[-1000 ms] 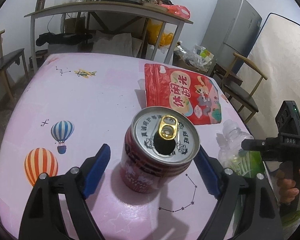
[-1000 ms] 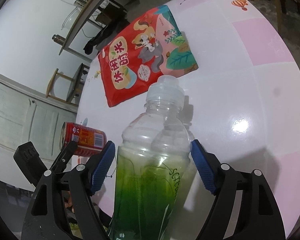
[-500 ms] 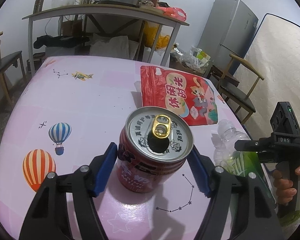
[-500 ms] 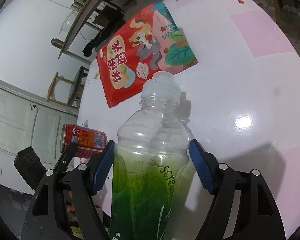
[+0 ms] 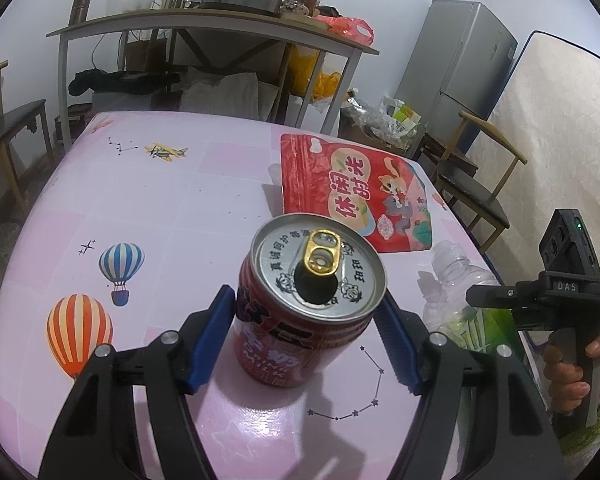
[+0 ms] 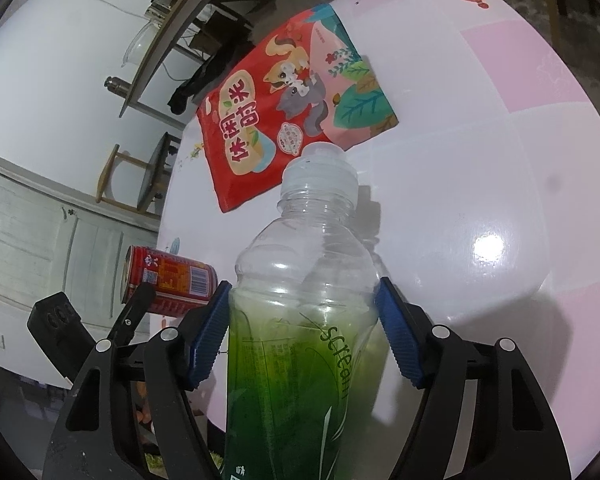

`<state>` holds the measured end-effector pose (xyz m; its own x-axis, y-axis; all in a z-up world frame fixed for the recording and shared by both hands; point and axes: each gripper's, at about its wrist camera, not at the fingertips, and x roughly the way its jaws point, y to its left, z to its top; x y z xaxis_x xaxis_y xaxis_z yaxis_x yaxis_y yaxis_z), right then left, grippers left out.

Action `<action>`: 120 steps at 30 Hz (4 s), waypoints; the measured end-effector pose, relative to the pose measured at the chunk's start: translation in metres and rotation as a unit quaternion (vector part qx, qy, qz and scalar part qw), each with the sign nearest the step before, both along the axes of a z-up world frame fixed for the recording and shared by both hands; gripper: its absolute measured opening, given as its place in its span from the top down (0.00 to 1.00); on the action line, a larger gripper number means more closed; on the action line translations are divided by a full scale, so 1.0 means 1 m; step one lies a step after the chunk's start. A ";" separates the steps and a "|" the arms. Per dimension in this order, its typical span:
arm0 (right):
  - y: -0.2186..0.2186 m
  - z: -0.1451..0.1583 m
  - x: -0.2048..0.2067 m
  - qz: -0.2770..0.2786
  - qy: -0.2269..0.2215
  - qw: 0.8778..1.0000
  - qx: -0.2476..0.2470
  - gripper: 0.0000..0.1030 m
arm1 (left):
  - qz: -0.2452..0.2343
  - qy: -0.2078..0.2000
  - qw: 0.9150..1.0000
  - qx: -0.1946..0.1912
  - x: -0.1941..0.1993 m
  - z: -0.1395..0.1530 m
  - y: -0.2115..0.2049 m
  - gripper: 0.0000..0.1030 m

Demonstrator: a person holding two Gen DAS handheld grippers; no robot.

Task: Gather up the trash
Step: 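Grasp the red DRINK MILK can with the left tool and lift it, then carry can and bottle over the wastebasket and open both tools, then return both tools to the table toward the red snack bag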

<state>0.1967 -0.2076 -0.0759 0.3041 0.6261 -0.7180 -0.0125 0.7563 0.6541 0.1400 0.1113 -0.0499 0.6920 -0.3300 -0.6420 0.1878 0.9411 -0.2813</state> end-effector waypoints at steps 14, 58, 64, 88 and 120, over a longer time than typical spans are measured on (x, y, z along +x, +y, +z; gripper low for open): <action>-0.013 0.021 -0.013 -0.001 -0.018 0.999 0.027 0.35 | -0.017 -0.027 0.999 -0.019 -0.022 0.026 -0.011 0.34; -0.326 -0.058 -0.195 -0.382 0.042 0.923 0.027 0.34 | -0.373 0.194 0.907 -0.016 0.029 0.018 -0.451 0.34; -0.374 -0.109 -0.143 -0.405 0.093 0.908 0.045 0.31 | -0.368 0.221 0.903 0.017 0.055 -0.005 -0.519 0.31; -0.391 -0.166 -0.154 -0.426 0.126 0.896 -0.019 0.30 | -0.326 0.154 0.931 -0.053 0.040 0.041 -0.380 0.23; -0.031 -0.011 0.132 -0.066 -0.087 0.993 -0.038 0.20 | -0.025 0.164 0.977 -0.137 0.172 -0.023 -0.007 0.19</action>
